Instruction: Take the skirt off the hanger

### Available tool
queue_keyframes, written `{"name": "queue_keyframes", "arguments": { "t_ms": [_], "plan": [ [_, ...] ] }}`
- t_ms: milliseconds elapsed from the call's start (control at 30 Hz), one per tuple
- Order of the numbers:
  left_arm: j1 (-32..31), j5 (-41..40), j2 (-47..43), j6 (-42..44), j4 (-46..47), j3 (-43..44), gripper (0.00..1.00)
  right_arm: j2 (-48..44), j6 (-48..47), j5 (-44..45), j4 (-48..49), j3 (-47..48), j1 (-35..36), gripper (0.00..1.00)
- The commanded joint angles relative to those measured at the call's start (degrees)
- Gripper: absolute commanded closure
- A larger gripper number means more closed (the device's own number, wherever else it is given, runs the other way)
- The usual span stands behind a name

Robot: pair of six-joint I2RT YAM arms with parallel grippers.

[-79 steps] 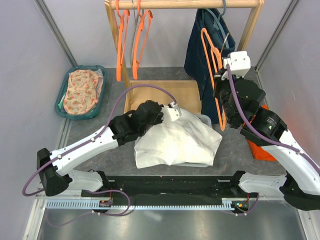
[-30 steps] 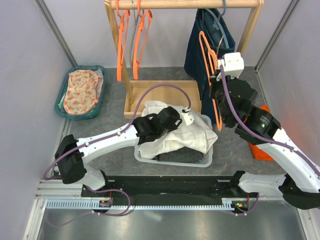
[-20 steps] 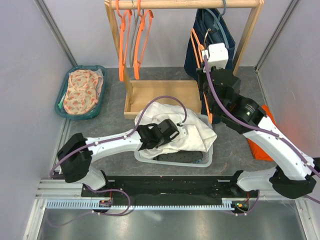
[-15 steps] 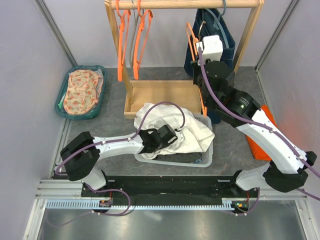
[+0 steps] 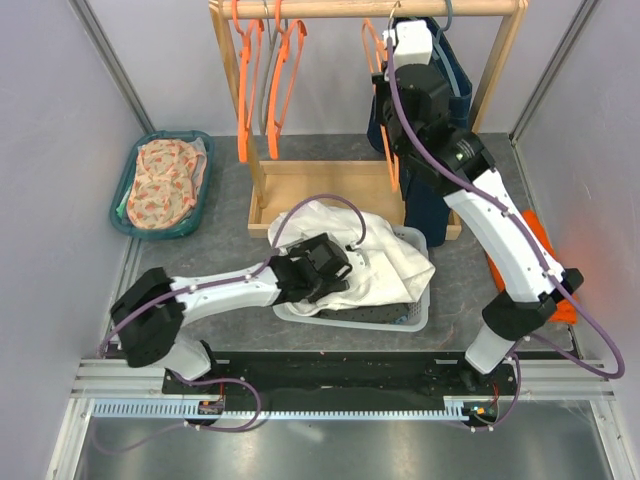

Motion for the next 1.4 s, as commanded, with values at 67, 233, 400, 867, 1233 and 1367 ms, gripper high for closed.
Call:
{"name": "queue_keyframes", "arguments": {
  "t_ms": [67, 233, 400, 867, 1233, 1367],
  "plan": [
    [-0.3, 13.3, -15.5, -0.7, -13.3, 7.9, 0.01, 3.7, 0.6, -7.0, -0.3, 9.3, -1.2, 1.0],
    [-0.1, 19.4, -19.0, 0.6, -19.8, 13.7, 0.0, 6.3, 1.3, -12.6, 1.4, 11.7, -1.5, 1.0],
    [0.0, 26.0, -20.3, 0.9, -25.5, 19.6, 0.0, 10.2, 1.5, -14.8, 2.8, 14.2, -2.5, 1.0],
    [2.6, 35.9, -24.2, 2.9, -32.5, 26.4, 0.0, 16.2, 3.7, -26.3, 10.1, 17.4, -8.2, 1.0],
    [4.5, 37.0, -24.5, 1.5, -32.0, 28.2, 0.0, 20.0, 6.3, -30.0, 12.7, 14.9, -7.2, 1.0],
    [4.8, 37.3, -23.9, 0.8, -31.3, 29.3, 0.0, 20.3, 2.4, -23.8, 12.4, 13.6, -3.6, 1.0]
  ]
}}
